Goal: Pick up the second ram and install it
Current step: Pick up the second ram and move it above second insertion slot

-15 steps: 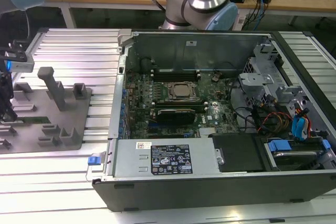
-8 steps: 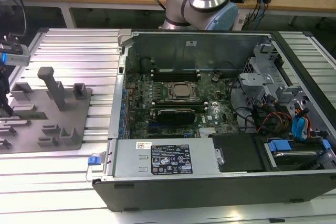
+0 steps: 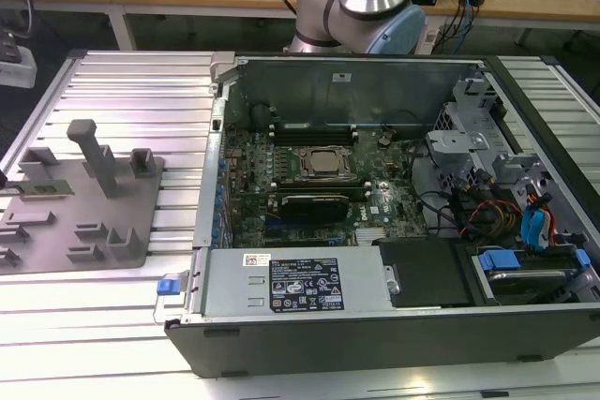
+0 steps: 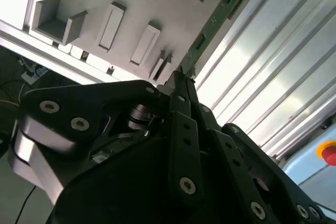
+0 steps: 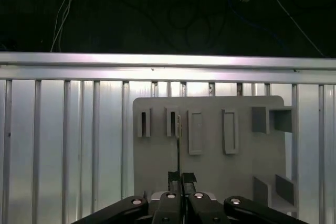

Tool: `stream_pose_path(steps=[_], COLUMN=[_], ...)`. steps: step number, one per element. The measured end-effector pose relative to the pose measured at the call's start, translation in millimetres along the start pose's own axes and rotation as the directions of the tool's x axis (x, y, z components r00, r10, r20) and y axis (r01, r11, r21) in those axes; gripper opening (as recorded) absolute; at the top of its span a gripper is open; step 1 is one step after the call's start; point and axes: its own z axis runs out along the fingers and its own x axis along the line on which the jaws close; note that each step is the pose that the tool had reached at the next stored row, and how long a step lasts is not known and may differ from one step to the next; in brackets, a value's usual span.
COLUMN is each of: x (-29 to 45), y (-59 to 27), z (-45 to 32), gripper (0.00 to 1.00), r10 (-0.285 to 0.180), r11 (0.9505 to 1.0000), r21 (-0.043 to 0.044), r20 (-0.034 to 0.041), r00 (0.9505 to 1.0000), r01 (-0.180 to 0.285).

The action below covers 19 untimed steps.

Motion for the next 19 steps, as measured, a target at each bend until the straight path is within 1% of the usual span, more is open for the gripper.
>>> stream_pose_path(steps=[2, 4, 6, 8, 10, 11, 13, 14, 15, 16, 19], x=[-0.3, -0.4, -0.7, -0.9, -1.1, -1.3, -1.5, -1.6, -1.7, -1.8, -1.9], y=[0.4, 0.7, 1.1, 1.5, 1.9, 2.1, 2.5, 2.7, 2.8, 3.0, 3.2], z=[-10.4, -16.9, -28.2, -36.8, -48.3, -52.3, -63.2, -67.3, -69.7, -74.3, -80.9], gripper=[0.09, 0.09, 0.09, 0.09, 0.09, 0.09, 0.09, 0.09, 0.09, 0.09, 0.09], r10=[0.0, 0.0, 0.0, 0.0, 0.0, 0.0, 0.0, 0.0, 0.0, 0.0, 0.0], r11=[1.0, 1.0, 1.0, 1.0, 1.0, 1.0, 1.0, 1.0, 1.0, 1.0, 1.0], r21=[0.0002, 0.0005, 0.0008, 0.0013, 0.0018, 0.0021, 0.0024, 0.0024, 0.0025, 0.0026, 0.0027], r20=[0.0, 0.0, 0.0, 0.0, -0.0001, 0.0, -0.0001, -0.0001, 0.0, 0.0, 0.0], r00=[1.0, 1.0, 1.0, 1.0, 1.0, 1.0, 1.0, 1.0, 1.0, 1.0, 1.0], r01=[0.0, 0.0, 0.0, 0.0, 0.0, 0.0, 0.0, 0.0, 0.0, 0.0, 0.0])
